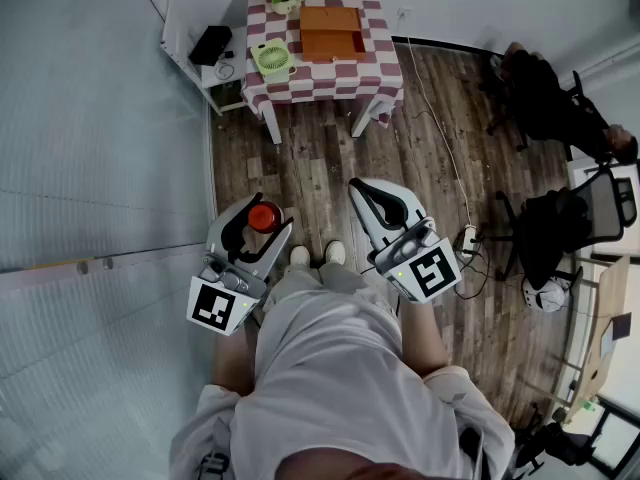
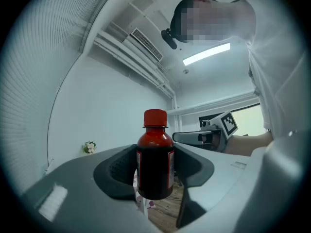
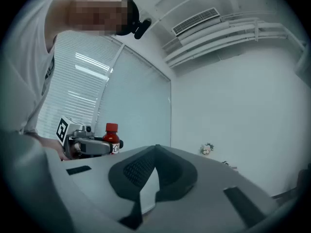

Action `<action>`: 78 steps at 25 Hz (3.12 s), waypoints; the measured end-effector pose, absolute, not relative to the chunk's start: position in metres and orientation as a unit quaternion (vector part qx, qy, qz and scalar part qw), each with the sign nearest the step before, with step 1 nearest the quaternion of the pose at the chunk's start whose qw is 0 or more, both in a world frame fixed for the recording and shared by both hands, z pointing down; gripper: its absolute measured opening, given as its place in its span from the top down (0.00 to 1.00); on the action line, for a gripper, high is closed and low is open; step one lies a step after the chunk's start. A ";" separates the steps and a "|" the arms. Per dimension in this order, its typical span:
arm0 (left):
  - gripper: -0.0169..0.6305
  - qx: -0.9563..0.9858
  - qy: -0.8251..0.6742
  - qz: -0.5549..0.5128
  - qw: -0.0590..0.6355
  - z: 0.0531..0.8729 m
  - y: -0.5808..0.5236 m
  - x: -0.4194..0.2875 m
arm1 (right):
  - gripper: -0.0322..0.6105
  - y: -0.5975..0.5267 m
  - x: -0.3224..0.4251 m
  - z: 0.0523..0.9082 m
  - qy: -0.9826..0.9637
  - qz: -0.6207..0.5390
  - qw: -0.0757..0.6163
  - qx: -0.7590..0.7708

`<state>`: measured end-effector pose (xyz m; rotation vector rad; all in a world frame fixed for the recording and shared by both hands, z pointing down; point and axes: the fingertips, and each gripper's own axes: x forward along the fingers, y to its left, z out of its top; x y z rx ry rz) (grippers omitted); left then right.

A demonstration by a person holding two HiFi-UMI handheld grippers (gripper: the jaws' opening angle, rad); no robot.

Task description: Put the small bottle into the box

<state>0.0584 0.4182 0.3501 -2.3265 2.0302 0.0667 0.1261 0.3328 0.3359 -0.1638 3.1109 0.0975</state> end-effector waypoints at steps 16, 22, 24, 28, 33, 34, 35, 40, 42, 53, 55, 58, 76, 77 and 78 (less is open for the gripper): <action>0.63 -0.761 0.648 0.030 -0.004 0.374 0.419 0.131 | 0.95 0.304 0.206 0.355 0.998 -0.040 0.032 -0.045; 0.63 -0.770 0.637 0.031 -0.018 0.384 0.390 0.165 | 0.95 0.274 0.228 0.369 0.996 -0.068 0.040 -0.046; 0.63 -0.772 0.634 0.036 -0.017 0.380 0.378 0.171 | 0.95 0.263 0.227 0.376 0.995 -0.078 0.037 -0.041; 0.63 -0.774 0.632 0.025 -0.022 0.379 0.356 0.174 | 0.95 0.241 0.225 0.391 0.994 -0.100 0.031 -0.032; 0.63 -0.778 0.628 0.008 -0.020 0.383 0.325 0.165 | 0.95 0.207 0.226 0.401 0.993 -0.106 0.032 -0.043; 0.63 -0.777 0.629 0.007 -0.020 0.385 0.319 0.161 | 0.95 0.200 0.224 0.403 0.993 -0.108 0.032 -0.047; 0.63 -0.777 0.630 0.006 -0.020 0.386 0.311 0.155 | 0.95 0.192 0.222 0.404 0.992 -0.108 0.032 -0.051; 0.63 -0.778 0.628 0.011 -0.014 0.401 0.267 0.117 | 0.95 0.153 0.189 0.412 0.993 -0.096 0.027 -0.057; 0.63 -0.781 0.624 0.022 -0.017 0.403 0.244 0.095 | 0.95 0.132 0.167 0.412 0.994 -0.090 0.020 -0.060; 0.63 -0.786 0.616 0.037 -0.025 0.398 0.087 -0.068 | 0.95 -0.016 0.007 0.405 0.993 -0.090 -0.016 -0.069; 0.63 -0.796 0.603 0.033 -0.030 0.396 0.062 -0.091 | 0.95 -0.041 -0.020 0.406 0.992 -0.099 -0.019 -0.078; 0.63 -0.808 0.588 0.033 -0.023 0.391 0.030 -0.123 | 0.95 -0.072 -0.053 0.409 0.990 -0.105 -0.024 -0.087; 0.63 -0.725 0.689 0.001 0.001 0.373 -0.063 -0.243 | 0.95 -0.182 -0.100 0.406 0.991 -0.124 -0.021 -0.054; 0.63 -0.727 0.687 -0.012 -0.003 0.381 -0.070 -0.243 | 0.95 -0.186 -0.098 0.405 0.991 -0.122 -0.018 -0.053; 0.63 -0.730 0.683 -0.028 -0.007 0.390 -0.079 -0.243 | 0.95 -0.189 -0.095 0.404 0.991 -0.122 -0.015 -0.054</action>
